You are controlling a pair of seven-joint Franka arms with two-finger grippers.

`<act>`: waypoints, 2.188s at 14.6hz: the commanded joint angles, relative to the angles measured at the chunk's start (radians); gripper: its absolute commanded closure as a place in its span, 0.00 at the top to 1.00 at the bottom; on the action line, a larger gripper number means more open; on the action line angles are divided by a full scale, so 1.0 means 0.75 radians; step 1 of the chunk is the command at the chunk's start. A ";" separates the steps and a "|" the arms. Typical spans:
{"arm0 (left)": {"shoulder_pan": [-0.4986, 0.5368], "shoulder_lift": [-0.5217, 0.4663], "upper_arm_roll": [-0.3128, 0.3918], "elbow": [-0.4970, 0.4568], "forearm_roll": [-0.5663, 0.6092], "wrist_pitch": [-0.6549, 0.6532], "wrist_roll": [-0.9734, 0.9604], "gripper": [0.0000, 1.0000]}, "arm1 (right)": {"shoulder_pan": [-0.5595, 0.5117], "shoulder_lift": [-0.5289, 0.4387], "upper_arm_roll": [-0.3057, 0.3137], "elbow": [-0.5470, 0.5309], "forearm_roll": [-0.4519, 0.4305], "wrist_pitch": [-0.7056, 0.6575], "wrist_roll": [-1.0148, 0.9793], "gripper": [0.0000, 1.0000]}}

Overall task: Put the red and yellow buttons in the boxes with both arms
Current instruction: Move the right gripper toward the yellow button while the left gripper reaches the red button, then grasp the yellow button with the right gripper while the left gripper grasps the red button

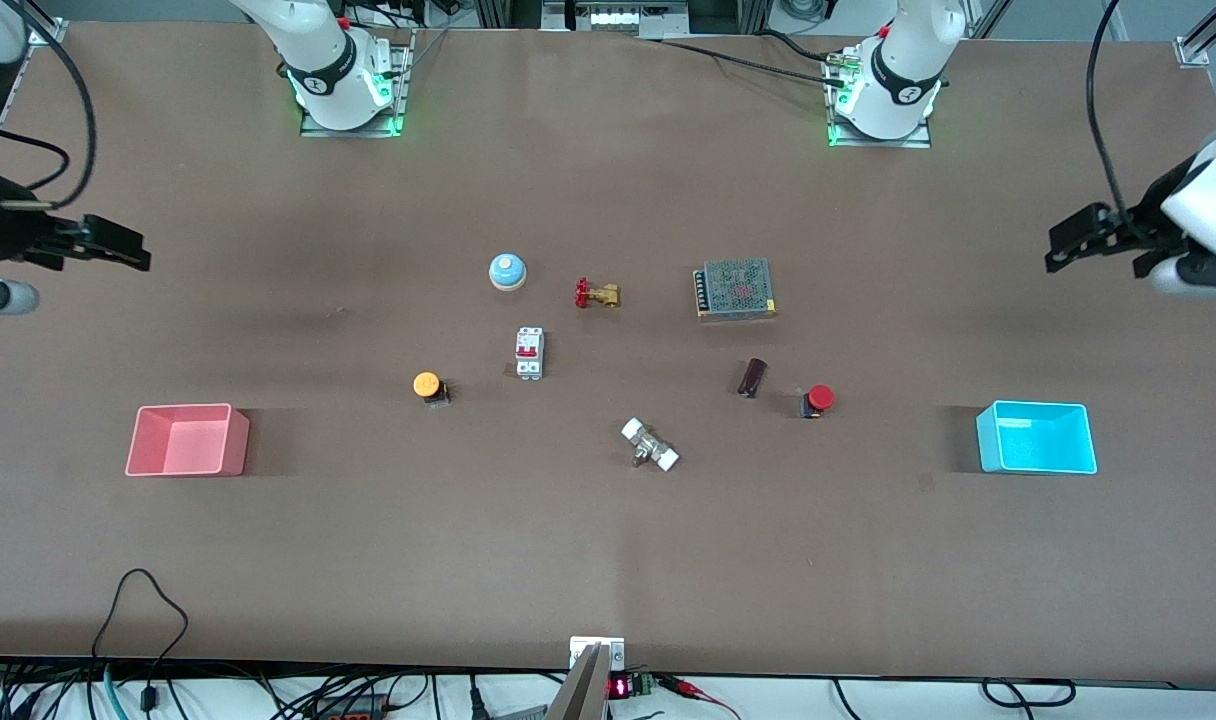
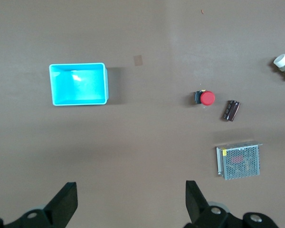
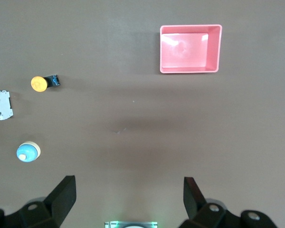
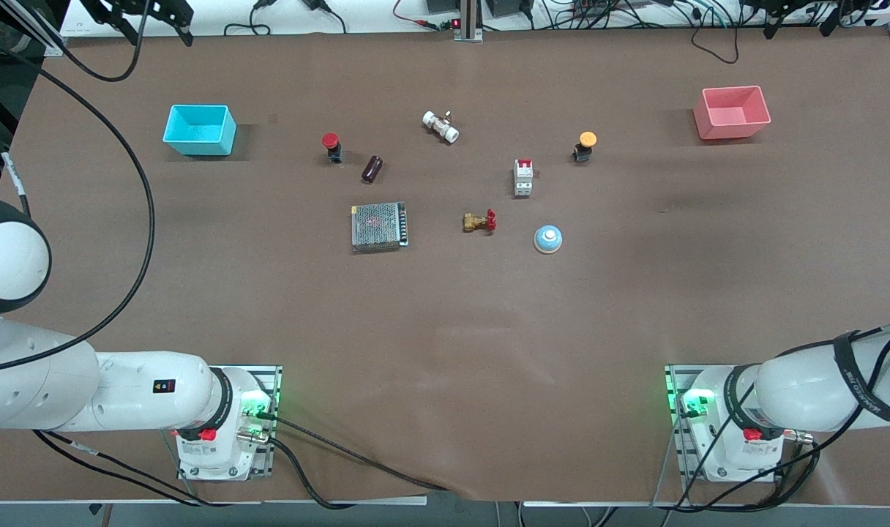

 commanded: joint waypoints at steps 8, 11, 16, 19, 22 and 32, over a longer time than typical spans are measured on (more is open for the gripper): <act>-0.015 0.262 -0.144 -0.039 -0.036 0.239 -0.242 1.00 | 0.299 0.316 0.009 -0.164 0.054 0.525 0.186 1.00; -0.076 0.358 -0.154 -0.082 -0.036 0.367 -0.330 1.00 | 0.404 0.437 0.009 -0.158 0.052 0.662 0.284 1.00; -0.162 0.524 -0.152 -0.113 -0.034 0.556 -0.484 1.00 | 0.455 0.574 0.009 -0.158 0.054 0.797 0.352 1.00; -0.181 0.595 -0.152 -0.113 -0.034 0.587 -0.512 1.00 | 0.480 0.617 0.009 -0.158 0.056 0.842 0.356 1.00; -0.218 0.651 -0.152 -0.149 -0.030 0.693 -0.563 1.00 | 0.484 0.646 0.009 -0.158 0.091 0.852 0.374 1.00; -0.228 0.671 -0.150 -0.256 -0.017 0.865 -0.566 0.80 | 0.488 0.711 0.009 -0.160 0.121 0.850 0.378 0.96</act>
